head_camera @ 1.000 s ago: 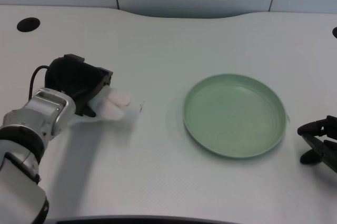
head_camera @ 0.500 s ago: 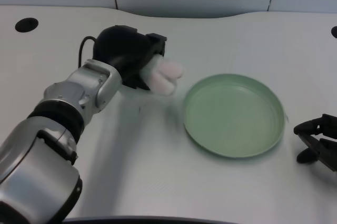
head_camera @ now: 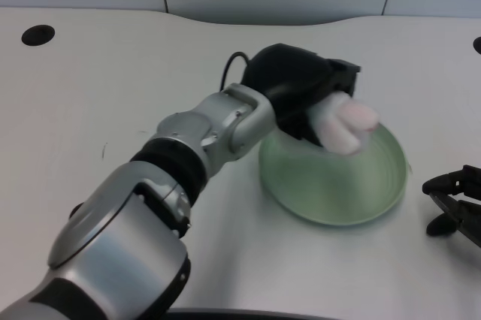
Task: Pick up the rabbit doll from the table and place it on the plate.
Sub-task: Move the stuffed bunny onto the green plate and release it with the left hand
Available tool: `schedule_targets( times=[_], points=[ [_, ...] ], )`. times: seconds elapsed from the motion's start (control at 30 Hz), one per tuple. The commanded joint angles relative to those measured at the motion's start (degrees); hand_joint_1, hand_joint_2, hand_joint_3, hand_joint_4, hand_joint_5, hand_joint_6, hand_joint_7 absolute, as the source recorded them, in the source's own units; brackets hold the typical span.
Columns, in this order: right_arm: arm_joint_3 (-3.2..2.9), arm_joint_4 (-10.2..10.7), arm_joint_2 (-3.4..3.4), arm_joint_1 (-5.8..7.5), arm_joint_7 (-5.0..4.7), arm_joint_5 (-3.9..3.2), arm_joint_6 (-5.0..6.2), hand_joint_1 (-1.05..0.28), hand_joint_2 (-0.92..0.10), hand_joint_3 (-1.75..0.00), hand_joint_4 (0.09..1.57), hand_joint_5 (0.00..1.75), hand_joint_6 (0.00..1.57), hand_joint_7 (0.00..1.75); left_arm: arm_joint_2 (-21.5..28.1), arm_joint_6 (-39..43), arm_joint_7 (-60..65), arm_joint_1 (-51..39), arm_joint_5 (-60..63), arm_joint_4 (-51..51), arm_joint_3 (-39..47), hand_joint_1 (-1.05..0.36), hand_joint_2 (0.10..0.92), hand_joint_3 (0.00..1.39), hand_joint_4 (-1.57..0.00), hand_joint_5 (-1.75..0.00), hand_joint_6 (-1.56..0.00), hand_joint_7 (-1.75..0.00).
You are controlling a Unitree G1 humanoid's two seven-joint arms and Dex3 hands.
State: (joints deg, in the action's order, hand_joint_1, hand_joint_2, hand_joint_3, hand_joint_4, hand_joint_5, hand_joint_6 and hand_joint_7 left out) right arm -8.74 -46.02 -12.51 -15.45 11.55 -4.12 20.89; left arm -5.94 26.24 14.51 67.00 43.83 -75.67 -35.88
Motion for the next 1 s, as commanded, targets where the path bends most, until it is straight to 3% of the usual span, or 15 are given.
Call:
schedule_targets(
  times=[0.03, 0.13, 0.27, 0.3, 0.37, 0.43, 0.53, 0.63, 0.67, 0.73, 0.8, 0.87, 0.93, 0.97, 1.0],
  points=[
    [-0.56, -1.74, -0.93, -0.28, 0.24, -0.31, -0.46, -0.84, -0.92, -0.04, 0.95, 1.07, 0.86, 0.85, -1.70, -0.28, -1.29, 1.24, -0.69, -0.09, 0.29, -0.26, 0.913, 0.03, -0.87, -1.75, -0.62, -1.75],
    [-0.72, -2.61, -0.98, -0.90, 0.30, -0.41, -0.40, -0.83, -0.92, -0.03, 0.94, 1.05, 0.86, 0.85, -3.33, -0.97, -1.36, 0.98, -0.42, -0.62, -0.06, -0.28, 0.864, 0.01, -0.88, -1.75, -0.60, -1.74],
    [-0.39, -3.15, -1.34, -1.17, 0.01, 0.26, 0.22, -0.84, -0.92, -0.04, 0.96, 1.00, 0.86, 0.84, -4.45, -2.59, -2.52, 0.45, 0.12, -1.25, -0.68, -0.28, 0.864, 0.01, -0.87, -1.75, -0.61, -1.67],
    [-0.35, -3.16, -1.37, -1.15, 0.09, 0.28, 0.33, -0.84, -0.92, -0.04, 0.95, 0.99, 0.85, 0.84, -4.57, -2.92, -2.75, 0.18, 0.10, -1.37, -0.71, -0.29, 0.863, 0.01, -0.84, -1.75, -0.67, -1.49],
    [-0.29, -3.16, -1.38, -1.04, 0.15, 0.37, 0.64, -0.84, -0.92, -0.05, 0.95, 0.98, 0.84, 0.85, -4.73, -3.46, -2.91, -0.29, 0.19, -1.54, -0.83, -0.31, 0.862, 0.00, -0.82, -1.75, -0.71, -1.37],
    [-0.25, -3.18, -1.29, -0.95, -0.10, 0.51, 0.86, -0.83, -0.92, -0.06, 0.95, 0.97, 0.84, 0.85, -4.77, -4.07, -3.40, -0.71, 0.46, -1.74, -1.17, -0.32, 0.841, 0.00, -0.81, -1.66, -0.78, -1.04],
    [-0.26, -2.76, -1.07, -0.64, -0.25, 0.46, 0.78, -0.83, -0.92, -0.06, 0.94, 0.96, 0.84, 0.86, -4.47, -4.40, -4.91, -0.99, -0.03, -1.79, -0.98, -0.34, 0.859, 0.01, -0.76, -1.48, -0.80, -0.84],
    [-0.31, -2.32, -0.92, -0.25, -0.08, 0.25, 0.86, -0.83, -0.92, -0.06, 0.93, 0.95, 0.83, 0.86, -4.01, -4.02, -4.96, -1.16, -0.04, -1.65, -1.00, -0.32, 0.869, 0.00, -0.69, -1.61, -0.59, -1.45],
    [-0.46, -2.12, -0.77, -0.20, 0.15, -0.13, 0.46, -0.83, -0.92, -0.06, 0.93, 0.94, 0.83, 0.86, -3.82, -4.05, -5.58, -1.11, -0.05, -1.70, -1.02, -0.33, 0.872, 0.00, -0.67, -1.61, -0.56, -1.47],
    [-0.59, -2.22, -0.60, -0.23, 0.48, -0.54, 0.45, -0.83, -0.92, -0.05, 0.95, 0.93, 0.84, 0.85, -3.51, -4.59, -7.99, -0.60, 0.19, -1.90, -1.36, -0.41, 0.890, 0.01, -0.52, -1.38, -0.48, -1.26],
    [-0.56, -2.58, -0.55, -0.29, 0.60, -0.55, 1.10, -0.82, -0.92, -0.04, 0.97, 0.91, 0.84, 0.85, -3.26, -4.85, -9.23, -0.27, 0.65, -1.90, -1.88, -0.53, 0.907, 0.00, -0.46, -1.00, -0.49, -0.81],
    [-0.36, -2.43, -0.61, -0.23, 0.31, -0.21, 1.13, -0.83, -0.92, -0.04, 0.98, 0.91, 0.84, 0.84, -2.98, -4.77, -9.55, -0.23, 1.26, -1.83, -2.62, -0.57, 0.913, 0.00, -0.43, -0.75, -0.49, -0.50],
    [-0.29, -2.39, -0.64, -0.22, 0.23, -0.09, 1.13, -0.84, -0.92, -0.05, 0.98, 0.90, 0.85, 0.84, -2.90, -4.86, -10.03, -0.17, 1.50, -1.82, -3.02, -0.63, 0.919, 0.00, -0.27, -0.46, -0.41, -0.19],
    [-0.30, -2.27, -0.58, -0.23, 0.04, -0.07, 0.86, -0.84, -0.92, -0.05, 0.98, 0.90, 0.85, 0.84, -2.90, -5.13, -9.97, -0.07, 1.86, -1.83, -3.41, -0.64, 0.920, 0.00, -0.25, -0.42, -0.40, -0.14],
    [-0.30, -2.18, -0.54, -0.23, -0.12, -0.06, 0.64, -0.83, -0.92, -0.05, 0.98, 0.89, 0.85, 0.84, -2.90, -5.32, -9.84, 0.00, 2.10, -1.82, -3.69, -0.70, 0.920, 0.01, -0.11, -0.38, -0.31, -0.06]
  ],
)
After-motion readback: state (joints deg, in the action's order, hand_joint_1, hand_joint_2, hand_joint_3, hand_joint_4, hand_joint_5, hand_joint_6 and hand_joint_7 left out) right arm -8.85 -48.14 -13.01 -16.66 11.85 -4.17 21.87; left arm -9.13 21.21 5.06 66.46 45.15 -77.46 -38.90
